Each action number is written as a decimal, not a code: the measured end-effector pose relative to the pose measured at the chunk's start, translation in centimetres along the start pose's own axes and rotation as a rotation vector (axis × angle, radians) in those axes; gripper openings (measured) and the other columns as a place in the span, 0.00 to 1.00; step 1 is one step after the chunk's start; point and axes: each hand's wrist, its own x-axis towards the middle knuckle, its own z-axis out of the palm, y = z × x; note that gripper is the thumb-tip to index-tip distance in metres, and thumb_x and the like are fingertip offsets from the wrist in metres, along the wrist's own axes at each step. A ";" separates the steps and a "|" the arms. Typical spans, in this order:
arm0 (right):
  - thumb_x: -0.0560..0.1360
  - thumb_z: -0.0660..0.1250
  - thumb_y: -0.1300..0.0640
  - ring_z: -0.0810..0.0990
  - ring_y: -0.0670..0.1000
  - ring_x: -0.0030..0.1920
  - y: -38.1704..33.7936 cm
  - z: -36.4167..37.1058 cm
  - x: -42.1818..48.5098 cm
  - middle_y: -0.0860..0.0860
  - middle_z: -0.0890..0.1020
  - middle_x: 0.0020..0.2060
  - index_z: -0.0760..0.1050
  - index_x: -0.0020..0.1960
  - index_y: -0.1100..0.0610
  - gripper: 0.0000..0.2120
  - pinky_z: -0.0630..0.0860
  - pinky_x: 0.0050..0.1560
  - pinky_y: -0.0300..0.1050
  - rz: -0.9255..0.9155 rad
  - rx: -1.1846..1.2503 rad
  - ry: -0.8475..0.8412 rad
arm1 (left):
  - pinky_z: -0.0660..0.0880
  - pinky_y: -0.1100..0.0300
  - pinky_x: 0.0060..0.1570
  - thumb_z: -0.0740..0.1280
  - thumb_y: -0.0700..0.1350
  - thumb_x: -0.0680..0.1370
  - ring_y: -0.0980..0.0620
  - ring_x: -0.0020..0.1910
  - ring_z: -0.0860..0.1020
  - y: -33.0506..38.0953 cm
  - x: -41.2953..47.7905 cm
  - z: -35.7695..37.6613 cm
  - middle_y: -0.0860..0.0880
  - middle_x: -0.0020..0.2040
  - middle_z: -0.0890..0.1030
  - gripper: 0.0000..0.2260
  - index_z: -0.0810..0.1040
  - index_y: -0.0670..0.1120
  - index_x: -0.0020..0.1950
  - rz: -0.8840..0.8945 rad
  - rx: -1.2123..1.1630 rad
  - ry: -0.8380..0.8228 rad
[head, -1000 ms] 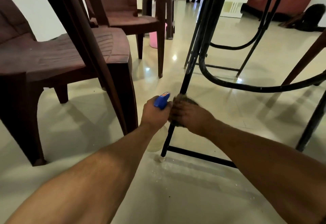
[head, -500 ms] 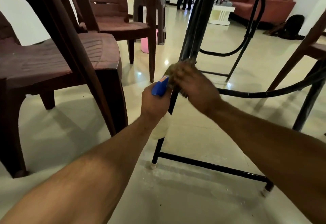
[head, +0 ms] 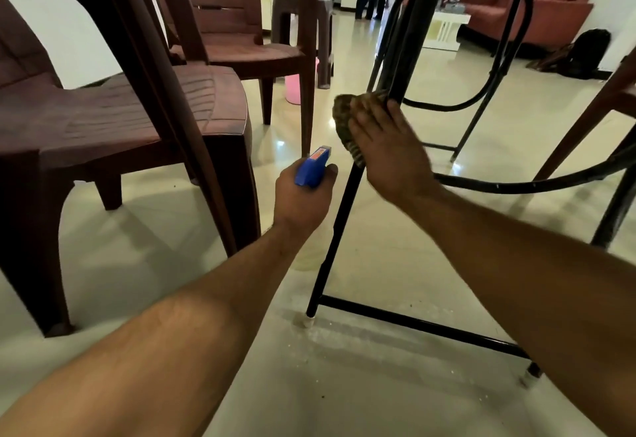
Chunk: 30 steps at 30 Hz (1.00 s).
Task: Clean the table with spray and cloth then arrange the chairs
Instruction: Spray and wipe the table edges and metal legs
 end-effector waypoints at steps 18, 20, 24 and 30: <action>0.76 0.65 0.68 0.71 0.53 0.70 -5.1 1.2 -7.3 0.51 0.74 0.68 0.77 0.65 0.51 0.21 0.72 0.68 0.54 0.324 1.060 0.001 | 0.81 0.46 0.38 0.72 0.46 0.79 0.42 0.34 0.79 -3.4 -2.0 0.2 0.42 0.38 0.81 0.04 0.79 0.47 0.47 -0.062 0.094 -0.113; 0.80 0.63 0.63 0.74 0.45 0.67 -4.9 0.1 -4.6 0.46 0.76 0.66 0.76 0.66 0.51 0.16 0.73 0.68 0.46 0.616 1.311 0.245 | 0.81 0.42 0.37 0.71 0.46 0.79 0.38 0.34 0.79 -3.8 -2.0 0.4 0.37 0.41 0.81 0.06 0.79 0.44 0.50 -0.086 0.117 -0.107; 0.76 0.64 0.66 0.70 0.60 0.66 -8.1 2.1 -7.3 0.58 0.69 0.67 0.72 0.68 0.56 0.21 0.72 0.64 0.56 0.504 0.950 -0.075 | 0.80 0.39 0.40 0.71 0.47 0.78 0.34 0.39 0.80 -4.6 -2.6 0.7 0.38 0.40 0.81 0.06 0.78 0.46 0.47 -0.087 0.145 -0.099; 0.70 0.74 0.61 0.68 0.58 0.66 -8.5 5.5 -20.2 0.53 0.63 0.69 0.70 0.71 0.51 0.32 0.79 0.54 0.54 0.054 0.646 -0.801 | 0.80 0.39 0.36 0.71 0.46 0.76 0.37 0.33 0.78 -6.8 -3.5 1.9 0.38 0.36 0.80 0.11 0.79 0.38 0.48 -0.170 0.165 -0.155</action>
